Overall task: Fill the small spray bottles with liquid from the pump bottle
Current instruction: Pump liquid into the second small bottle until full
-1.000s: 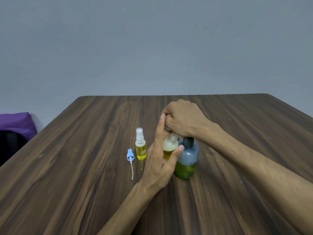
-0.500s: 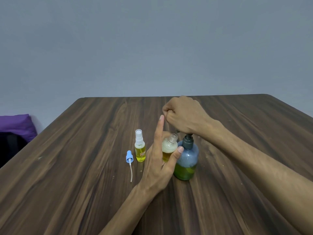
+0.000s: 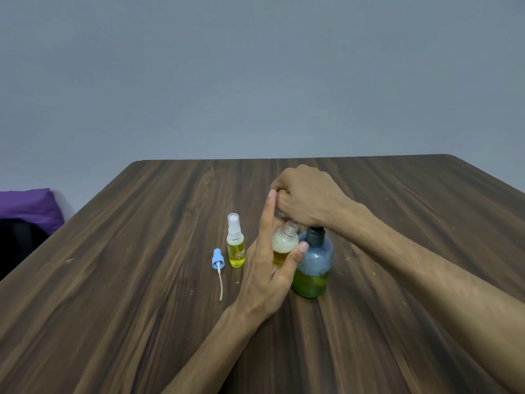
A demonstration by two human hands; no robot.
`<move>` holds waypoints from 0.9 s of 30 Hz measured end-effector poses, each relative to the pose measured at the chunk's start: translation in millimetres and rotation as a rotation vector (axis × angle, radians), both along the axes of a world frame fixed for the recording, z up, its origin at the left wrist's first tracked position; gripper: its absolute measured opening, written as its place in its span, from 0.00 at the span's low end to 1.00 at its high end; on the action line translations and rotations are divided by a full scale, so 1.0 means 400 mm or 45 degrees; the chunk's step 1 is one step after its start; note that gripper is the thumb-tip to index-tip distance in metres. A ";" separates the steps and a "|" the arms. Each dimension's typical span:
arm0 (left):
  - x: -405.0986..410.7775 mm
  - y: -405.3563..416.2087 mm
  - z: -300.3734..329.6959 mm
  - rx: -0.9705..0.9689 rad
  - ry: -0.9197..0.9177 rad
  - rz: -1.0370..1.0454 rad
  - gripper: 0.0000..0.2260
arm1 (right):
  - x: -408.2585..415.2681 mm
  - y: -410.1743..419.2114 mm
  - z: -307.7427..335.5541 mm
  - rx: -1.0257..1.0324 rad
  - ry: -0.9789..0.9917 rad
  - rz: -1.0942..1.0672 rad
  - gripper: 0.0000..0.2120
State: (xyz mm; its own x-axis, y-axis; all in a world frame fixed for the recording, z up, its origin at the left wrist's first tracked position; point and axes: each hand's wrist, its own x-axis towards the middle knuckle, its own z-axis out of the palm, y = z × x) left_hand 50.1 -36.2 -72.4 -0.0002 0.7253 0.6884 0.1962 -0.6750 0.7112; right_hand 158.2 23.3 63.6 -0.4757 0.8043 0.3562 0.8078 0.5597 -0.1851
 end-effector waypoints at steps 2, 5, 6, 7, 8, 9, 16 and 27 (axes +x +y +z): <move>-0.002 0.002 -0.003 0.015 0.013 0.033 0.40 | 0.001 -0.003 0.006 0.018 0.050 0.028 0.13; 0.002 0.000 0.000 0.014 0.033 0.049 0.40 | 0.004 -0.002 0.002 0.025 0.105 -0.007 0.13; 0.003 -0.001 0.002 0.005 0.019 0.030 0.40 | 0.002 -0.004 -0.002 0.003 0.084 -0.027 0.18; 0.000 -0.001 0.003 0.002 0.005 0.015 0.40 | -0.002 -0.006 -0.007 -0.010 0.058 -0.039 0.22; -0.001 -0.002 0.002 0.009 -0.007 0.006 0.40 | -0.002 -0.005 -0.010 -0.014 0.033 -0.049 0.25; -0.001 -0.001 0.002 0.018 -0.014 -0.003 0.40 | -0.001 -0.001 -0.008 -0.022 0.024 -0.044 0.26; 0.003 -0.003 0.004 0.044 0.009 0.002 0.41 | 0.004 -0.003 0.001 -0.041 0.019 -0.057 0.13; -0.001 0.002 0.004 -0.020 -0.023 0.000 0.40 | -0.003 -0.007 -0.007 -0.014 -0.028 -0.061 0.14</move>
